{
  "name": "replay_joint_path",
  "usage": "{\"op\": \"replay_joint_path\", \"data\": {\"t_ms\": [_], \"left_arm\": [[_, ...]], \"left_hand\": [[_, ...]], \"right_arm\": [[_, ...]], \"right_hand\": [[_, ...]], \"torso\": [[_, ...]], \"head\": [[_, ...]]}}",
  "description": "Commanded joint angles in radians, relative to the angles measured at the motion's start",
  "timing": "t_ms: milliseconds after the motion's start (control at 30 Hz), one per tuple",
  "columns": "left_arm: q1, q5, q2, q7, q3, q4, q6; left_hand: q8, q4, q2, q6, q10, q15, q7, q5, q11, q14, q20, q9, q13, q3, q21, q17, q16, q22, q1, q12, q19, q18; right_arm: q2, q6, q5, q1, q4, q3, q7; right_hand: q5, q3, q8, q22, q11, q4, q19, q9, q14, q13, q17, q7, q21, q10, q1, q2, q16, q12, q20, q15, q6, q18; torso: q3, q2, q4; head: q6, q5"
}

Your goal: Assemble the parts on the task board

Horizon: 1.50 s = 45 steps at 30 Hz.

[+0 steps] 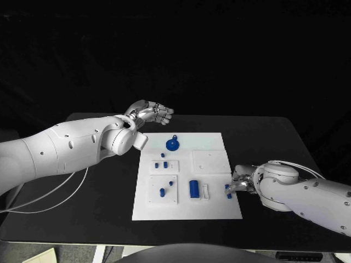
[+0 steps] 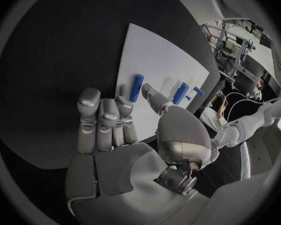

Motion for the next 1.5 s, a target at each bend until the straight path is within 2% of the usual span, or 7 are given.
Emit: {"op": "replay_joint_path", "data": {"t_ms": [33, 67, 300, 1000, 1167, 1333, 1500], "left_arm": [[0.001, 0.005, 0.001, 0.006, 0.001, 0.002, 0.014], [0.001, 0.005, 0.001, 0.006, 0.001, 0.002, 0.015], [0.001, 0.005, 0.001, 0.005, 0.001, 0.002, 0.016], [0.001, 0.005, 0.004, 0.001, 0.001, 0.002, 0.021], [0.001, 0.004, 0.003, -0.001, 0.001, 0.002, 0.020], [0.001, 0.004, 0.003, 0.000, 0.001, 0.002, 0.022], [0.001, 0.004, 0.002, 0.000, 0.001, 0.002, 0.023]], "left_hand": [[0.007, 0.007, -0.002, -0.006, -0.006, 0.003, 0.000, 0.004, -0.003, 0.007, 0.000, -0.001, -0.001, 0.000, -0.006, 0.002, -0.004, 0.009, -0.010, 0.006, 0.007, 0.018], [0.007, 0.007, -0.002, -0.006, -0.006, 0.003, 0.000, 0.004, -0.003, 0.007, 0.000, -0.001, -0.001, 0.000, -0.006, 0.002, -0.004, 0.009, -0.010, 0.006, 0.007, 0.018], [0.007, 0.008, -0.002, -0.006, -0.006, 0.003, 0.000, 0.004, -0.003, 0.007, -0.001, -0.001, -0.001, 0.000, -0.006, 0.002, -0.004, 0.009, -0.010, 0.007, 0.007, 0.018], [0.008, 0.011, -0.001, -0.007, -0.006, 0.003, 0.000, 0.004, -0.003, 0.007, -0.001, -0.002, -0.002, -0.001, -0.007, 0.005, -0.005, 0.010, -0.013, 0.007, 0.007, 0.018], [0.008, 0.011, 0.001, -0.007, -0.006, 0.003, 0.000, 0.004, -0.003, 0.008, -0.001, -0.002, -0.002, -0.001, -0.008, 0.005, -0.005, 0.010, -0.014, 0.007, 0.008, 0.018], [0.008, 0.012, 0.001, -0.007, -0.006, 0.003, 0.000, 0.004, -0.003, 0.008, -0.001, -0.002, -0.002, 0.000, -0.008, 0.006, -0.006, 0.011, -0.013, 0.008, 0.008, 0.018], [0.008, 0.012, 0.002, -0.007, -0.006, 0.003, 0.000, 0.004, -0.003, 0.008, -0.001, -0.003, -0.002, 0.000, -0.008, 0.006, -0.006, 0.011, -0.014, 0.008, 0.008, 0.018]], "right_arm": [[0.009, 0.011, -0.068, -0.010, -0.002, -0.007, -0.006], [0.013, 0.015, -0.076, -0.010, -0.003, -0.008, -0.007], [0.040, 0.055, -0.162, -0.014, -0.016, -0.037, -0.023], [0.033, -0.013, -0.042, -0.026, -0.002, -0.037, -0.008], [0.021, -0.054, 0.136, -0.018, 0.014, -0.028, 0.008], [0.023, -0.145, 0.248, -0.003, 0.040, -0.011, 0.019], [0.018, -0.220, 0.310, -0.003, 0.070, 0.006, 0.029]], "right_hand": [[-0.008, 0.019, -0.008, 0.001, -0.005, 0.007, -0.004, -0.008, 0.001, -0.001, 0.002, 0.001, 0.002, 0.001, 0.009, 0.005, -0.004, 0.003, 0.002, -0.008, 0.001, 0.053], [-0.010, 0.046, -0.008, 0.000, -0.004, 0.023, -0.003, -0.007, 0.001, -0.001, 0.002, 0.000, 0.001, 0.001, 0.016, -0.012, -0.004, 0.002, 0.002, -0.009, 0.002, 0.053], [-0.009, 0.068, -0.009, 0.001, -0.004, 0.022, -0.002, -0.006, 0.001, -0.001, 0.003, 0.001, 0.003, 0.001, 0.032, -0.001, -0.003, 0.003, 0.002, -0.008, 0.000, 0.053], [-0.003, 0.131, -0.012, 0.002, -0.003, 0.024, -0.004, -0.004, 0.002, -0.001, 0.002, 0.003, 0.004, 0.001, 0.058, 0.023, -0.005, 0.002, 0.006, -0.006, 0.001, 0.053], [0.019, 0.161, -0.013, 0.003, -0.003, 0.025, -0.003, -0.005, 0.003, -0.002, 0.002, 0.003, 0.007, 0.003, 0.056, 0.036, -0.005, 0.003, 0.010, -0.006, 0.006, 0.053], [0.130, 0.162, -0.013, 0.005, -0.003, 0.004, 0.000, -0.004, 0.004, -0.002, 0.004, 0.002, 0.012, 0.007, 0.030, 0.056, -0.003, 0.005, 0.012, -0.007, 0.012, 0.053], [0.100, 0.152, -0.013, 0.003, -0.005, 0.000, 0.002, -0.002, 0.004, -0.003, 0.004, 0.001, 0.012, 0.009, 0.012, 0.051, -0.004, 0.005, 0.010, -0.008, 0.014, 0.053]], "torso": [[-0.0002, 0.000, -0.0012], [-0.0004, 0.000, -0.0009], [-0.0008, -0.001, 0.0000], [0.0002, -0.001, -0.0009], [0.0001, -0.001, -0.0015], [-0.0002, -0.001, -0.0009], [-0.0004, 0.000, 0.0000]], "head": [[-0.003, 0.001], [-0.002, 0.001], [-0.002, 0.001], [0.003, 0.002], [0.004, 0.003], [0.007, 0.000], [0.009, 0.000]]}}
